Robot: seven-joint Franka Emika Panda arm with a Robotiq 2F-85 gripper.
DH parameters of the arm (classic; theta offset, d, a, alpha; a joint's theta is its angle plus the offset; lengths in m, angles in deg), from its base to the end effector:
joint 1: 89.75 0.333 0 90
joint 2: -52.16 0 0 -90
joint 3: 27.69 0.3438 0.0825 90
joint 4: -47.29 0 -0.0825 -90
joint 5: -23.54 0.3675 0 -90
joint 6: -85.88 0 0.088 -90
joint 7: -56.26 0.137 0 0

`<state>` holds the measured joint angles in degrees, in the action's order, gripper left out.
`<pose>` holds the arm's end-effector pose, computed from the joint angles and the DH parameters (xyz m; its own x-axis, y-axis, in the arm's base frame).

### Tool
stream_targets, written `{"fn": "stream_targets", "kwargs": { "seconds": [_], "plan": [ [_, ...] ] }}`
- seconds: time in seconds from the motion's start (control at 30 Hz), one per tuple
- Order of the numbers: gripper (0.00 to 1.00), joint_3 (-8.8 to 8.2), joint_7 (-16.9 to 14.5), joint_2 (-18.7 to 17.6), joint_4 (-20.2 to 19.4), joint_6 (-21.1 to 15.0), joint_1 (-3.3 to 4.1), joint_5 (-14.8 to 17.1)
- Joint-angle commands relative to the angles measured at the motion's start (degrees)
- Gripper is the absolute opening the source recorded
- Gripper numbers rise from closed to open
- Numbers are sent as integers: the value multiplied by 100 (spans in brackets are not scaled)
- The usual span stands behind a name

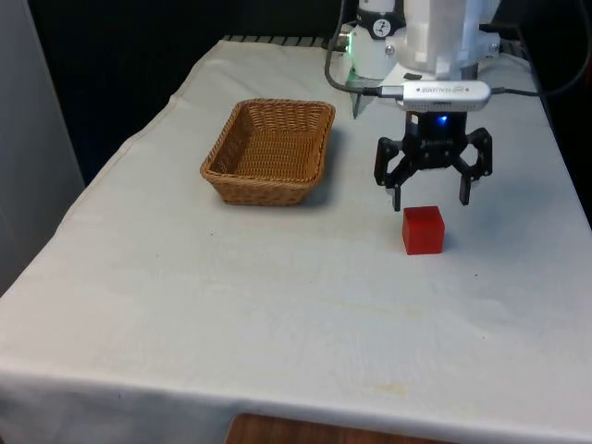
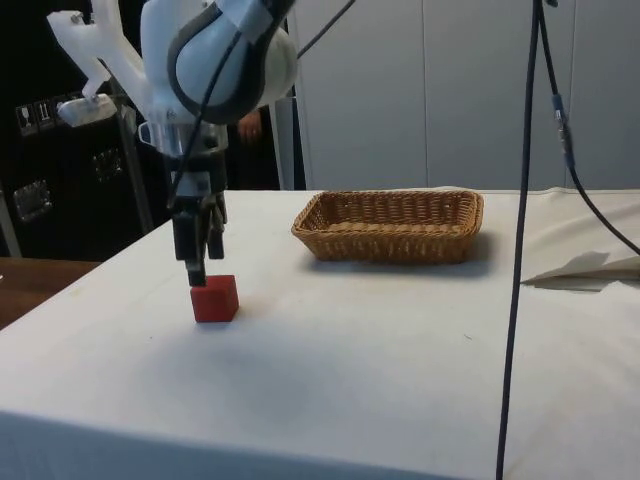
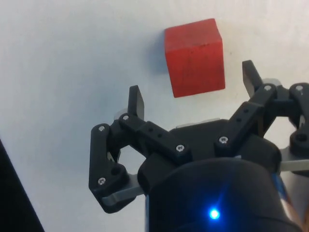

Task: Pick up the cube and place it into the basket.

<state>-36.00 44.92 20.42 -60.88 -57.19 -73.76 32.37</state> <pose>0.6400 0.0939 0.2253 0.9704 0.2323 0.0664 0.2336 -0.9723 -0.0112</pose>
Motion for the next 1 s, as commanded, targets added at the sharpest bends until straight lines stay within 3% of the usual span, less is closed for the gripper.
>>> {"fn": "stream_targets", "kwargs": {
  "seconds": [0.0, 0.07, 0.13, 0.97],
  "plan": [
    [100, 40, -74, -11, -11, -63, -46, 57],
    [100, -6, -23, -6, 0, -6, -11, 0],
    [100, 34, -86, -46, -6, -86, -52, 52],
    [100, 6, -52, -481, 46, -550, -23, 11]
  ]
}}
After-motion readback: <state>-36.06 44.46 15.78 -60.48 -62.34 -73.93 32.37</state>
